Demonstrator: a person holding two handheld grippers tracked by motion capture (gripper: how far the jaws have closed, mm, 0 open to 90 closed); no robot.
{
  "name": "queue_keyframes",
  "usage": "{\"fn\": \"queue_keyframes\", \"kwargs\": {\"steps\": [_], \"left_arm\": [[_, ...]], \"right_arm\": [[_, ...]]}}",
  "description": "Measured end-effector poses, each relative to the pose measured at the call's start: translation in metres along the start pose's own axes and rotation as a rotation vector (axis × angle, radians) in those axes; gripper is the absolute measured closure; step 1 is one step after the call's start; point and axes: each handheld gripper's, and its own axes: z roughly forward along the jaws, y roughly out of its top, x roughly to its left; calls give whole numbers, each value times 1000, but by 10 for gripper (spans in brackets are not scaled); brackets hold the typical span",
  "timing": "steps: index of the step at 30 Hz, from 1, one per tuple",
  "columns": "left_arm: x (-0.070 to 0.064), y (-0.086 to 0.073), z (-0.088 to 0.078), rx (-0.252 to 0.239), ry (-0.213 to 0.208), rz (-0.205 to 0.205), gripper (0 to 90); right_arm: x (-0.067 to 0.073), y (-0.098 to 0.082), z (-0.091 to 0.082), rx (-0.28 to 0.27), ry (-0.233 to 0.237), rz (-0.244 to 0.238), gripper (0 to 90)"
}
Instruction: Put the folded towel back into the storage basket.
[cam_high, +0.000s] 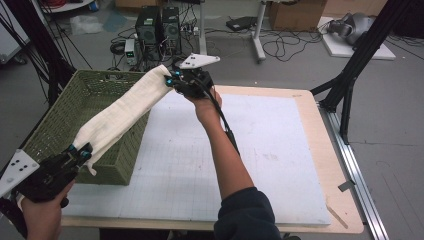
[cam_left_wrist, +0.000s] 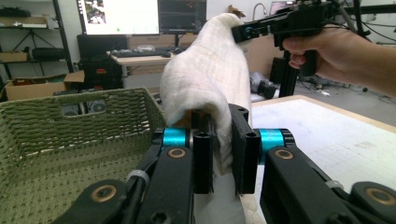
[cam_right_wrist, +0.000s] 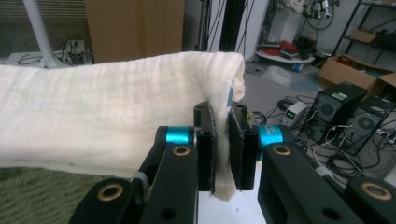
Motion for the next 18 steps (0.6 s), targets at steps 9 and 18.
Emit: {"fn": "queue_keyframes", "kwargs": {"steps": [9,18], "left_arm": [[12,1,-9,-18,42,-24,808],[22,0,-16,-14,96,-27,808]], "right_arm": [[7,22,44,10,6,-3,826],[16,35,84,29,22,-1,826]]}}
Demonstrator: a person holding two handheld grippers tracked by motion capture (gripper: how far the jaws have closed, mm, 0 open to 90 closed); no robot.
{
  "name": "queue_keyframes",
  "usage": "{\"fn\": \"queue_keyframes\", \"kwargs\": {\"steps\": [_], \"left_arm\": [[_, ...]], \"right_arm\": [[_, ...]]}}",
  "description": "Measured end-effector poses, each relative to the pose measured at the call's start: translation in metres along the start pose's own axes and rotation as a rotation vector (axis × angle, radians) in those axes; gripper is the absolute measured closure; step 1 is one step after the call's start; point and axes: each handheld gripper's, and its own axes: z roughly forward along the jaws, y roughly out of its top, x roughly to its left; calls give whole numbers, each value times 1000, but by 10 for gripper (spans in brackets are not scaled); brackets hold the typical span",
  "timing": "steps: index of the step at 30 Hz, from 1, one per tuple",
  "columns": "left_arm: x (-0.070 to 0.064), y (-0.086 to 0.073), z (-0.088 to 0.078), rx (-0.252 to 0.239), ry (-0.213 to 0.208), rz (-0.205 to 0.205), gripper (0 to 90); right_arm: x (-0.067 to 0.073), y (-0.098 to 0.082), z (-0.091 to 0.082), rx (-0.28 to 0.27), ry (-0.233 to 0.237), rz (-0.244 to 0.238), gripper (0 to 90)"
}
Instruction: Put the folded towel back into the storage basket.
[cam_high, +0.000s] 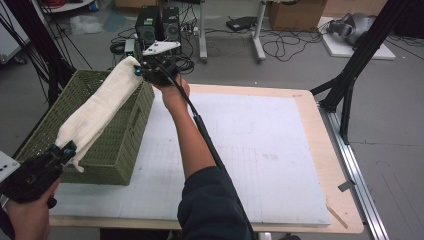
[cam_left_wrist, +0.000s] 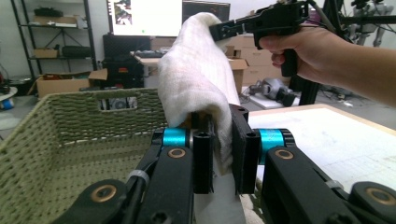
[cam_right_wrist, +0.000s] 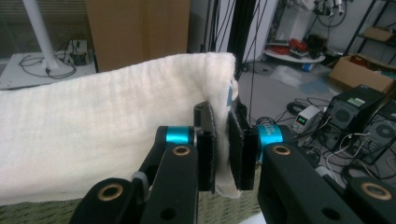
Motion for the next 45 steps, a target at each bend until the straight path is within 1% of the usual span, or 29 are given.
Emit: {"fn": "queue_keyframes", "kwargs": {"steps": [3,6,7,9,13,17,21,24,26,27,28,29,30,31,32,33,34,35,36,38,41,43,44,45], "left_arm": [[3,-1,-1,5,10,-1,808],[8,-3,-2,10,26,-5,808],[8,-3,-2,10,26,-5,809],[11,-3,-3,9,32,-11,809],[16,-4,-5,8,42,-25,808],[19,-6,-5,13,42,-35,808],[19,-8,-2,25,39,-41,808],[20,-11,0,34,40,-50,808],[21,-13,3,40,49,-52,807],[22,-14,5,48,61,-45,807],[24,-15,6,57,89,-36,767],[25,-16,7,63,131,-32,643],[28,-17,7,68,175,-47,492],[31,-17,7,68,210,-84,396],[35,-17,6,63,231,-117,349],[37,-18,4,56,247,-134,312],[39,-18,2,51,261,-143,304],[40,-17,-1,49,267,-141,304],[41,-17,-5,46,273,-142,309],[42,-17,-7,42,274,-146,309],[42,-15,-9,36,266,-156,306],[42,-13,-9,37,252,-149,304],[41,-12,-9,35,248,-154,290],[41,-12,-9,37,244,-153,277]], "right_arm": [[4,3,14,5,1,-1,826],[6,3,27,13,4,0,827],[7,3,31,23,7,5,827],[9,5,40,35,7,-3,827],[14,9,53,17,14,4,828],[15,9,58,24,1,-1,827],[14,7,59,33,-7,10,827],[13,7,60,31,-17,8,827],[13,5,63,40,-31,18,827],[13,5,63,40,-31,18,827],[14,3,71,59,-43,22,827],[15,3,77,69,-55,19,825],[17,2,82,80,-71,17,805],[20,0,88,82,-98,18,704],[22,-2,94,81,-119,25,543],[24,-3,99,90,-135,37,460],[26,-4,102,87,-139,47,436],[26,-4,102,87,-139,47,436],[29,-5,104,82,-125,56,403],[30,-6,104,83,-123,54,397],[31,-8,100,69,-100,53,380],[31,-9,98,69,-94,57,379],[33,-10,94,64,-76,46,373],[33,-11,92,62,-68,47,364]]}}
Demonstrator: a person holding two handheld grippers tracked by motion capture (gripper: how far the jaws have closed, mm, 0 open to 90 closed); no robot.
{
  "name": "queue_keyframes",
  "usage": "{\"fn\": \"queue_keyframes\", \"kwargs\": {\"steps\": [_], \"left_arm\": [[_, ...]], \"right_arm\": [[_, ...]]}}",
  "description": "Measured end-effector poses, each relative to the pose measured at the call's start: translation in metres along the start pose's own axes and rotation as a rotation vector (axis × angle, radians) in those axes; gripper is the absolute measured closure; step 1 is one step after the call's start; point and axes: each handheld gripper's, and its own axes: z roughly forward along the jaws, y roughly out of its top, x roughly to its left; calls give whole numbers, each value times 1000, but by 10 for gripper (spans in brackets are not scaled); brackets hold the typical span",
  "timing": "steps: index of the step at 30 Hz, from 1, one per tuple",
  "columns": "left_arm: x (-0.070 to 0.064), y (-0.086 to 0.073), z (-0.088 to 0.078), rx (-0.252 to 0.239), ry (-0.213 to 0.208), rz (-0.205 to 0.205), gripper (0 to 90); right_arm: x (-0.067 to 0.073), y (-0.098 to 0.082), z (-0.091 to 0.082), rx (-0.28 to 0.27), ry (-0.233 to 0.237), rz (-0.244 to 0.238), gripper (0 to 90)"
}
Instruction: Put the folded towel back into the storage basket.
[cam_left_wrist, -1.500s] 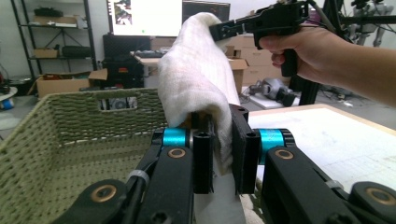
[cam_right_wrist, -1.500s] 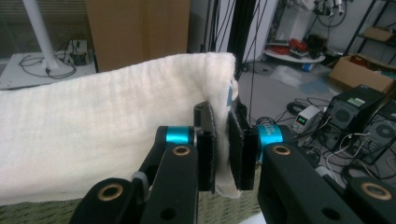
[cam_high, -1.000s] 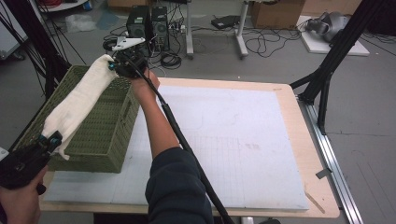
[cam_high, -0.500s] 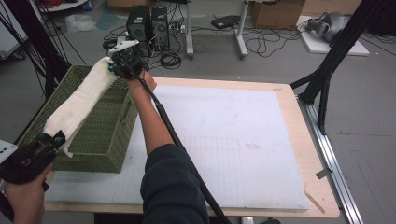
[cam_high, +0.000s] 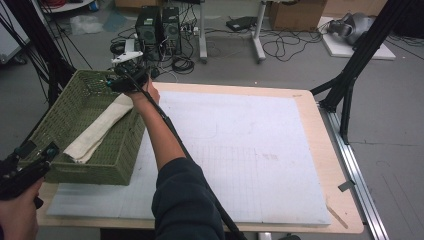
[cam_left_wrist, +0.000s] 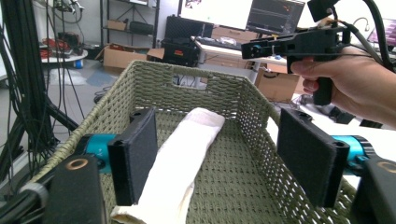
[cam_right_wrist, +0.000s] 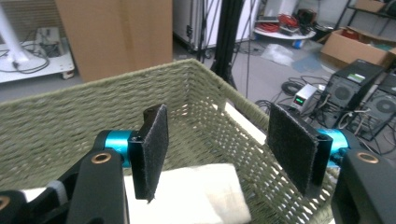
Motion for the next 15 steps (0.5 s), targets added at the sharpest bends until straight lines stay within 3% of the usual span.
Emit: {"fn": "queue_keyframes", "kwargs": {"steps": [6,15], "left_arm": [[-1,1,2,36,-33,8,202],[-10,2,6,53,-110,47,201]], "right_arm": [[2,-4,-13,7,25,0,311],[-7,-17,-50,3,67,-2,231]]}}
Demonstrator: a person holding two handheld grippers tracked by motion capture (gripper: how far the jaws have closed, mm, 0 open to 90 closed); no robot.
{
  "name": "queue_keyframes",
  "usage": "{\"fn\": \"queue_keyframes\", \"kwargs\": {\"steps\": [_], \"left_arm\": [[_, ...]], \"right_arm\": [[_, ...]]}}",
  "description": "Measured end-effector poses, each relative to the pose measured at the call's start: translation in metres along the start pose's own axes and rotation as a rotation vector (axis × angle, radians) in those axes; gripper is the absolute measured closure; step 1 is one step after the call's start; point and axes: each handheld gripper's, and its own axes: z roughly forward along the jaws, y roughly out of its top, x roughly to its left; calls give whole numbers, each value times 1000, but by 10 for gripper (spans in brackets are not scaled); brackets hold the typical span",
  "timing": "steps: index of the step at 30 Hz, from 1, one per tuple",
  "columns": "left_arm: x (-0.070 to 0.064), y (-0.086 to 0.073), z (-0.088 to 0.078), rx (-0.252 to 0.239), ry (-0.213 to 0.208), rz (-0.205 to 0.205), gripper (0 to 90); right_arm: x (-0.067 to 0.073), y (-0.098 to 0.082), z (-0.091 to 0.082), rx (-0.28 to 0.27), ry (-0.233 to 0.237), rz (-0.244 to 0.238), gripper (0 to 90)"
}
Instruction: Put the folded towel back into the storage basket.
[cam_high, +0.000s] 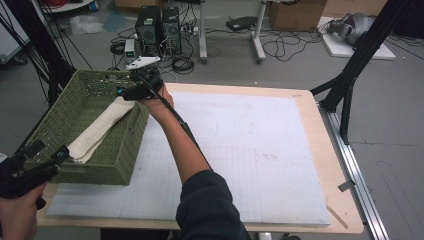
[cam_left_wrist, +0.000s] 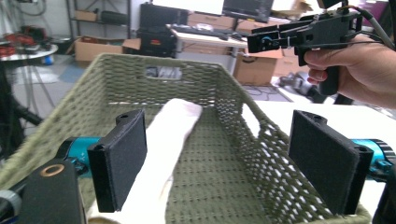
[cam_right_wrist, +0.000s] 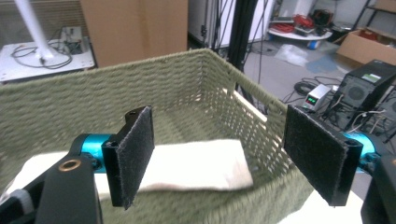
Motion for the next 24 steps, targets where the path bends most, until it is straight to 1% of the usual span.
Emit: {"fn": "queue_keyframes", "kwargs": {"steps": [1,2,3,4,5,6,9,10,11,12,13,14,15,19,21,22,23,24], "left_arm": [[-2,0,1,-1,-13,0,200],[-4,0,2,3,-22,6,200],[-6,0,4,4,-32,9,200],[-8,0,5,6,-41,9,200],[-10,0,6,10,-53,14,200],[-12,0,7,12,-66,18,200],[-19,0,11,9,-106,37,199],[-22,0,13,12,-119,42,197],[-23,0,14,14,-128,43,197],[-25,0,15,18,-139,41,197],[-29,0,18,25,-160,42,197],[-29,0,18,25,-160,42,197],[-31,0,19,28,-165,43,197],[-37,0,24,32,-191,45,197],[-39,0,26,36,-203,49,198],[-41,0,27,38,-210,50,198],[-43,0,28,40,-217,53,198],[-44,0,30,43,-225,54,198]], "right_arm": [[-1,-2,-4,3,7,0,224],[-1,-2,-4,3,7,0,224],[-3,-6,-14,-4,9,-3,223],[-3,-6,-14,-4,9,-3,225],[-6,-10,-25,-20,21,15,227],[-7,-12,-30,-25,21,19,227],[-10,-16,-40,-29,14,20,227],[-14,-21,-51,-29,8,15,225],[-14,-21,-51,-29,8,15,225],[-15,-22,-55,-31,6,20,224],[-18,-25,-65,-32,3,23,208],[-18,-25,-65,-32,3,23,208],[-21,-27,-74,-35,-1,29,197],[-26,-32,-92,-53,2,36,175],[-28,-35,-100,-50,-3,32,169],[-28,-35,-100,-50,-3,32,169],[-30,-38,-107,-39,-6,33,164],[-31,-39,-111,-40,-12,36,164]]}}
